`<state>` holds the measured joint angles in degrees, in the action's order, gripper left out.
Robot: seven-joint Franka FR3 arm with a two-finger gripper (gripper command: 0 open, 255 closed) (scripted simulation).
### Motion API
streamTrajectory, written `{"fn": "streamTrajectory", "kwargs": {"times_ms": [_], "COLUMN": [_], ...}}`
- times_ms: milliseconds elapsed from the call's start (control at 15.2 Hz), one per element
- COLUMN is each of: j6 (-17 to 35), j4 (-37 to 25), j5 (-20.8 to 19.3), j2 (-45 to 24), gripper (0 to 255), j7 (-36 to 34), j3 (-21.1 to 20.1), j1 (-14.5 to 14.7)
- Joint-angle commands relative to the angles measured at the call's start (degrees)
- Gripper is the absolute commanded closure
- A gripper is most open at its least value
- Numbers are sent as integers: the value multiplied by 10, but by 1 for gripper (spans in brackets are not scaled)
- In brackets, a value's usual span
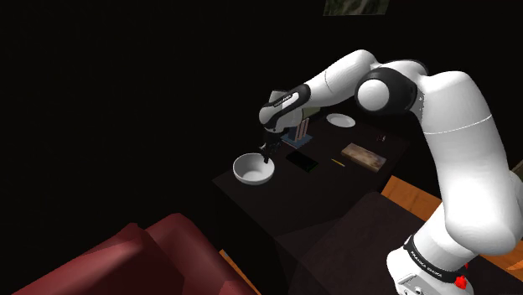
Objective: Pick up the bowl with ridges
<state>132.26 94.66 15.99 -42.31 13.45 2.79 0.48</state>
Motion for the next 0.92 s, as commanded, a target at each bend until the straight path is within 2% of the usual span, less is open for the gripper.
{"fn": "streamTrajectory", "kwargs": {"times_ms": [0,858], "j6": [-6,-69], "j4": [2,5], "j5": [-1,-13], "j2": [8,75], "gripper": [255,255], "j7": [-2,-18], "j3": [1,9], "j1": [1,4]}}
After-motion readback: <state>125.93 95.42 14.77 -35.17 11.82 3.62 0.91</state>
